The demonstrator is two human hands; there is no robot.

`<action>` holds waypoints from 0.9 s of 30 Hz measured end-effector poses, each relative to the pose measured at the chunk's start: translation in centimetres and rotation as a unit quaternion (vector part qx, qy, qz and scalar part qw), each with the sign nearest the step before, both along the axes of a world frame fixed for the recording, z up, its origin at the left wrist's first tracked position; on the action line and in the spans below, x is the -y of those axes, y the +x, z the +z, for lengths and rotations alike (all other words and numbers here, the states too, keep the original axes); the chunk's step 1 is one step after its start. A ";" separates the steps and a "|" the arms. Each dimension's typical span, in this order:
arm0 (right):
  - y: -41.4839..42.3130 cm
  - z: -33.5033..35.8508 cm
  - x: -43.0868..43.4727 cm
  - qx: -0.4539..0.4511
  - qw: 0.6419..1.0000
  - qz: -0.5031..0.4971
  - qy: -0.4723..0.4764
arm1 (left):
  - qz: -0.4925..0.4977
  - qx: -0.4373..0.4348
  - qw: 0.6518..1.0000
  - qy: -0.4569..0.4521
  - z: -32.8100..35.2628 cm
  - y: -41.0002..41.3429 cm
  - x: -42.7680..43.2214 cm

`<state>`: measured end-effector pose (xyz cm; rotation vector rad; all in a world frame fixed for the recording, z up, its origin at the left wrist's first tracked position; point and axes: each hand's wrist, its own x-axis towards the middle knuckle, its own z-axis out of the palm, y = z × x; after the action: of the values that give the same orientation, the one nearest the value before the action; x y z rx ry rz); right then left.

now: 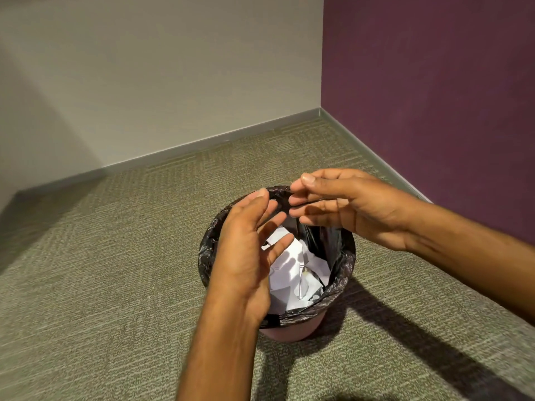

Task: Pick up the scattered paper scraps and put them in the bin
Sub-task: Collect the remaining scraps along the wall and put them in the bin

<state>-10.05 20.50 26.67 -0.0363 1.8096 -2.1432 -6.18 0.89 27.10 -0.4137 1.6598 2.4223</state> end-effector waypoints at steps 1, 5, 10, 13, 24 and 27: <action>0.0 0.0 -0.1 0.001 1.000 -0.003 0.001 | 0.000 -0.001 1.000 -0.002 -0.1 -0.2 -0.1; -0.5 -0.2 0.0 0.001 1.000 -0.023 -0.007 | -0.005 -0.006 1.000 -0.011 -0.8 -1.3 -0.5; -2.0 -1.2 1.0 0.011 0.999 -0.033 -0.033 | -0.023 0.002 1.000 -0.012 -1.6 -3.3 -1.2; -3.2 -2.5 2.0 0.004 0.999 -0.032 -0.040 | -0.043 0.007 0.999 -0.015 -2.4 -4.6 -1.5; -8.5 -1.4 7.5 0.045 0.998 -0.033 0.033 | 0.018 0.047 0.996 -0.068 -1.2 -10.9 -1.1; -9.5 -0.4 8.3 0.082 0.995 -0.062 0.008 | 0.013 0.054 0.994 -0.090 1.1 -11.1 -0.7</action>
<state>-19.51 12.20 26.26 0.2534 1.7756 -2.1441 -17.25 1.56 28.17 -0.5849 1.8431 2.2315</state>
